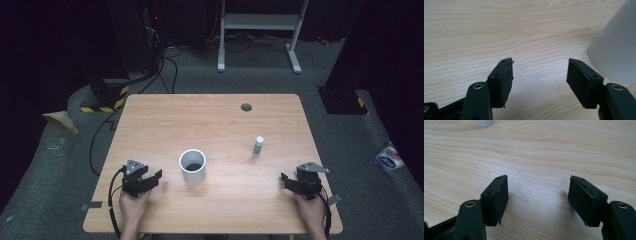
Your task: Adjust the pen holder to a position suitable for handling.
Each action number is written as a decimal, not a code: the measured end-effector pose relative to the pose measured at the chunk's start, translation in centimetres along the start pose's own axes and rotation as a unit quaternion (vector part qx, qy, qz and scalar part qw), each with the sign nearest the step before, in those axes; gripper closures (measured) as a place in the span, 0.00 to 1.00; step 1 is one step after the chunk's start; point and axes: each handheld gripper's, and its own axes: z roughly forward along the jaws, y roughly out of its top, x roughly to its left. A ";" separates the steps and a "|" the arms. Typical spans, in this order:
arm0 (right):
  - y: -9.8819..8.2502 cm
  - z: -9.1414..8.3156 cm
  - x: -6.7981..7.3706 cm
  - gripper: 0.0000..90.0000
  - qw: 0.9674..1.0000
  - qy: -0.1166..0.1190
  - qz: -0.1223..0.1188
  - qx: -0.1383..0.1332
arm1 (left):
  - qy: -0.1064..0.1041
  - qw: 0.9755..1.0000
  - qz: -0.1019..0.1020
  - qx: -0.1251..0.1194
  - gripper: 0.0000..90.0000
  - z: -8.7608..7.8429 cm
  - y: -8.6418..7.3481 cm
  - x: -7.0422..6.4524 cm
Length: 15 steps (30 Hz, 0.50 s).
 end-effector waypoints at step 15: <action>0.0 0.0 0.0 0.36 1.000 0.001 0.000 0.001 | -0.050 0.998 0.013 -0.033 0.45 -1.9 2.0 -2.3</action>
